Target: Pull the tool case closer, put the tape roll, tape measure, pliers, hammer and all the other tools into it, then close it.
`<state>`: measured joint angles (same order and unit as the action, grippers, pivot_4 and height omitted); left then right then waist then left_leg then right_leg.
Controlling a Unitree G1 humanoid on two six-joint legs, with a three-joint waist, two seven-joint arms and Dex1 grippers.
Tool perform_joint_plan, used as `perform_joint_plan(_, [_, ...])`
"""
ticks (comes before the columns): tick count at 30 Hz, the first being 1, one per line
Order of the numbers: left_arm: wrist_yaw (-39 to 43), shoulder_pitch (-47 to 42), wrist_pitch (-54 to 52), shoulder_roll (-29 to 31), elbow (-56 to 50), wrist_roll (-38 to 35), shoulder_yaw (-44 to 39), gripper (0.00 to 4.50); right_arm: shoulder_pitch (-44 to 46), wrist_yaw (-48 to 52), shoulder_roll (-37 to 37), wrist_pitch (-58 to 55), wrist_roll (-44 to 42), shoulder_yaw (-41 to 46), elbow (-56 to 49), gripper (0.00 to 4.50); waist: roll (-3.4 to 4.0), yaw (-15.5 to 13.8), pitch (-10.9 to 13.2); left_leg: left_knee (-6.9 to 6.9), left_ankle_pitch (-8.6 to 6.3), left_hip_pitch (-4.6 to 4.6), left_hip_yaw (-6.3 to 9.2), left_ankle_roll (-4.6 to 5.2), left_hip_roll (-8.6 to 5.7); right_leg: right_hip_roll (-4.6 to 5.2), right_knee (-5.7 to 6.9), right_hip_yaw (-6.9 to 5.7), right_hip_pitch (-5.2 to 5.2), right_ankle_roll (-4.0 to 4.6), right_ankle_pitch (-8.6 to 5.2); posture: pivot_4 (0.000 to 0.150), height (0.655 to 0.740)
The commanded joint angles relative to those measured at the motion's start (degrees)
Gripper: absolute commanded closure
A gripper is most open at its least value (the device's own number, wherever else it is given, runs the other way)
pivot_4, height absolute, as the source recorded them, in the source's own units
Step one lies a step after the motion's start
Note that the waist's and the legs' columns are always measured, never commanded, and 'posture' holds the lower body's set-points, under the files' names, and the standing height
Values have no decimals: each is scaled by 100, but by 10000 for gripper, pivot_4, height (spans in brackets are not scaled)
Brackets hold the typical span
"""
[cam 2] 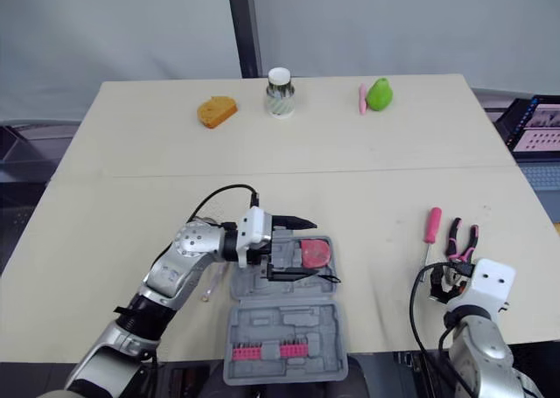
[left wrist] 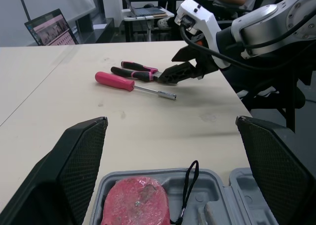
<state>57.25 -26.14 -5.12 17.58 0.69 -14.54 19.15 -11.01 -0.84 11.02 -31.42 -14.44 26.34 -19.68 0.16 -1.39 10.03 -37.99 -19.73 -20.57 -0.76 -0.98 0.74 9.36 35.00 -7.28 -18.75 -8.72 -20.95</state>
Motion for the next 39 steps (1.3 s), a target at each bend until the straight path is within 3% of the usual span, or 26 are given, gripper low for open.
perform_joint_plan(1, [40, -48, 10, -103, -222, -23, 52, 0, 120, -68, 36, 165, 89, 44, 154, 564, 0, 5, 0, 0, 0, 0, 0, 0, 0, 0, 0, 0, 0, 0, 0, 1500, 7400])
perform_joint_plan(20, [-24, -122, -144, -218, -328, 25, 85, 0, 832, -112, 33, 542, 128, 181, 1474, 564, 0, 12, 0, -1, 0, 0, 0, 0, 1, 0, 0, 0, 1, 0, 0, 1500, 7400])
perform_joint_plan(23, [-31, -141, -160, -238, -330, 29, 87, 0, 833, -141, 21, 563, 137, 188, 1484, 9438, 0, 5, 0, -2, 0, 0, 0, 0, 1, 0, 1, 0, 1, 0, 0, 1500, 7400])
perform_joint_plan(28, [-44, -151, -187, -276, -351, 30, 104, 0, 823, -196, 18, 568, 140, 223, 1527, 34423, 0, 2, 0, -2, 0, 0, 2, 0, 1, 0, 0, -1, 2, 0, 0, 1500, 7400])
perform_joint_plan(39, [-5, -175, -169, -321, -315, 33, 101, 0, 686, -222, 221, 561, 87, 433, 1245, 35331, 0, -8, 0, -2, 0, -2, 3, 1, 0, 0, 0, -2, 2, 0, 0, 1500, 7400])
